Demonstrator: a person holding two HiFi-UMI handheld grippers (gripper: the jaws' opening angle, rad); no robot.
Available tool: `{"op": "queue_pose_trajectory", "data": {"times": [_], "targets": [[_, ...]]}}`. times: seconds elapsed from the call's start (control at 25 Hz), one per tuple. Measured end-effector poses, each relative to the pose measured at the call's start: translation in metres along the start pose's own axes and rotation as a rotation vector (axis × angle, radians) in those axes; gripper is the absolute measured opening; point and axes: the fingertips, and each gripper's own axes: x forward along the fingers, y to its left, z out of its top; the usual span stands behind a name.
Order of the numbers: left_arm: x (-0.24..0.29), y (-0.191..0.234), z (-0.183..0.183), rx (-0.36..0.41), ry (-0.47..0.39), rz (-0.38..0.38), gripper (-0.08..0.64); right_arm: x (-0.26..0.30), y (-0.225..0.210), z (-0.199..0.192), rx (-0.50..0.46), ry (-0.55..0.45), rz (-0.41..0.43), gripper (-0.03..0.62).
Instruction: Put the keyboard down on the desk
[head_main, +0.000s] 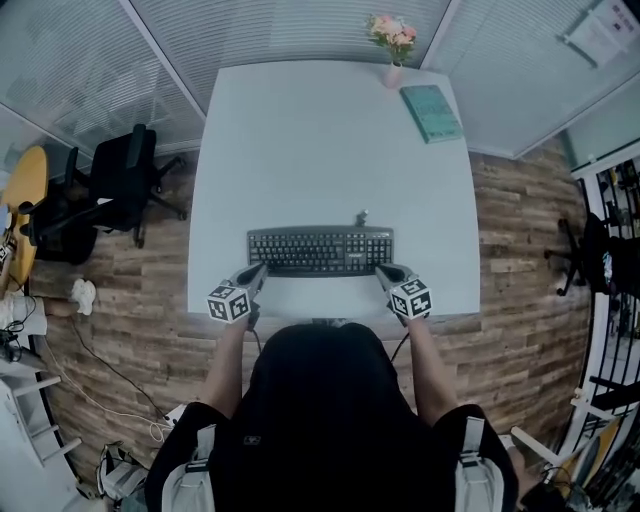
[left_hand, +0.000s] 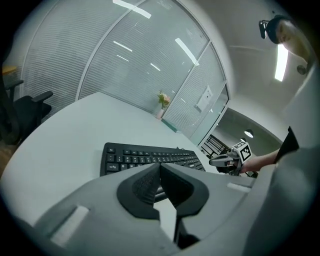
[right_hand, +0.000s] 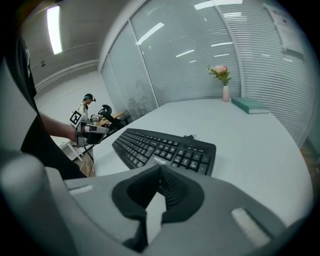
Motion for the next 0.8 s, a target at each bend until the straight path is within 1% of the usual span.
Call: {"op": "queue_pose_trajectory", "data": {"times": [0.16,0.28,0.36,0.48,0.64,0.8], "targets": [[0.000,-0.027,0.003,0.036,0.002,-0.016,0.011,-0.003,0.017,0.006,-0.060,-0.003,0.044,0.003],[0.000,-0.050,0.000,0.074,0.024,-0.035,0.012,-0.009,0.024,0.006,-0.073,-0.010,0.062,0.002],[-0.002,-0.060,-0.003,0.092,0.033,-0.031,0.012,-0.013,0.028,0.004,-0.077,-0.013,0.069,0.002],[-0.005,-0.072,-0.009,0.098,0.033,-0.018,0.012,-0.021,0.030,-0.002,-0.084,-0.014,0.078,0.002],[-0.005,-0.085,-0.022,0.113,0.053,-0.007,0.012,-0.031,0.028,-0.009,-0.083,-0.023,0.079,0.003],[-0.008,-0.094,-0.036,0.108,0.062,0.004,0.012,-0.041,0.027,-0.014,-0.086,-0.035,0.077,0.002]]}}
